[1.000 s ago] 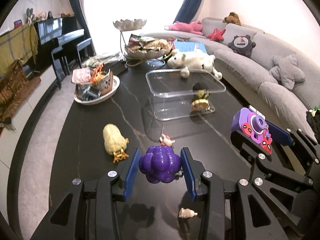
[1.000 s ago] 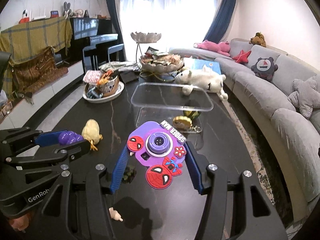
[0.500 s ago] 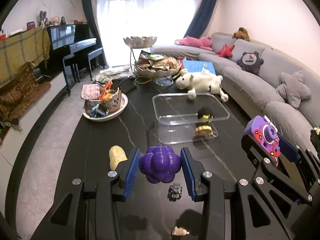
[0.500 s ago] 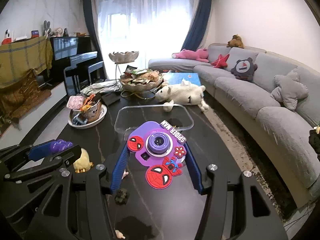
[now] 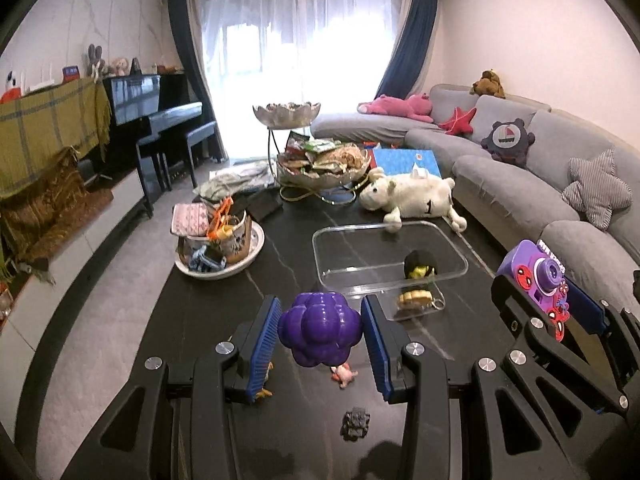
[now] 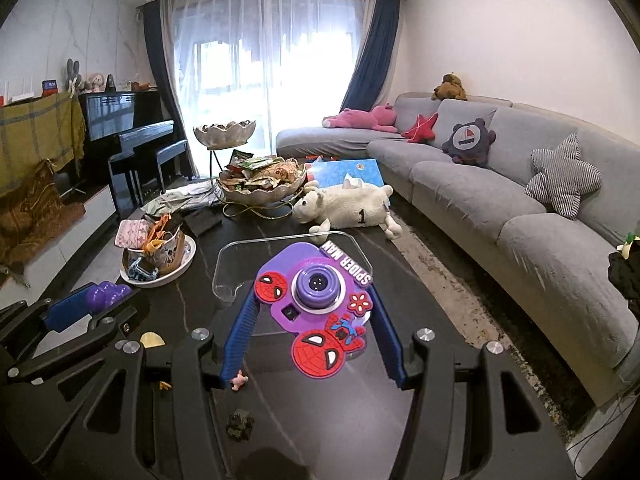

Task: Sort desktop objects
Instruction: 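Lift and carry the purple ball with the left tool while the right tool carries the toy toward the box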

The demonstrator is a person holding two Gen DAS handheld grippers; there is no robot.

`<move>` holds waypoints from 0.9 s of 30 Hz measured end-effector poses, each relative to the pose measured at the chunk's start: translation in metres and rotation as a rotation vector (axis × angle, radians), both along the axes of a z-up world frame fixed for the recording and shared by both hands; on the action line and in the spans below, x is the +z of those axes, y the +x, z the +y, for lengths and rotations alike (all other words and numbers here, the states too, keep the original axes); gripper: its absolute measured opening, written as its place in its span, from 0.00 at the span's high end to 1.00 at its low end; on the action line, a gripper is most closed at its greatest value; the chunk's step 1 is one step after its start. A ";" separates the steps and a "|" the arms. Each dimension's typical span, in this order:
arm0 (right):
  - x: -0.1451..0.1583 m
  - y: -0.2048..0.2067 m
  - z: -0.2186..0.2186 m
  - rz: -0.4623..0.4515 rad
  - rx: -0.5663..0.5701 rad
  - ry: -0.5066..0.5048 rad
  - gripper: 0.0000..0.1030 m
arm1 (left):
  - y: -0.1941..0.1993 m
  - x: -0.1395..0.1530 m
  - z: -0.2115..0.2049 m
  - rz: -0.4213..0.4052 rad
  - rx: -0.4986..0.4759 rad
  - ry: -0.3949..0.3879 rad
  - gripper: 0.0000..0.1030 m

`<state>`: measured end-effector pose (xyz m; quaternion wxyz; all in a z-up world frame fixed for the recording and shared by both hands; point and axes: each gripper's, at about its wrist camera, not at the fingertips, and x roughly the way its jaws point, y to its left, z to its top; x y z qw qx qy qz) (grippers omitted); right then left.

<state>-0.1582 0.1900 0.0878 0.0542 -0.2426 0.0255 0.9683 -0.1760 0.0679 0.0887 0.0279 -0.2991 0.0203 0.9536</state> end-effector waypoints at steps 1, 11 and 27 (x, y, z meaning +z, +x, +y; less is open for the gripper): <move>0.000 -0.003 0.001 -0.002 0.001 -0.006 0.49 | -0.002 0.001 0.001 0.005 0.001 -0.003 0.64; 0.000 -0.032 0.007 -0.033 0.006 -0.046 0.49 | -0.029 0.004 0.004 0.034 0.012 0.008 0.64; -0.004 -0.086 0.011 -0.071 0.007 -0.002 0.49 | -0.081 -0.004 0.013 0.031 0.000 0.006 0.64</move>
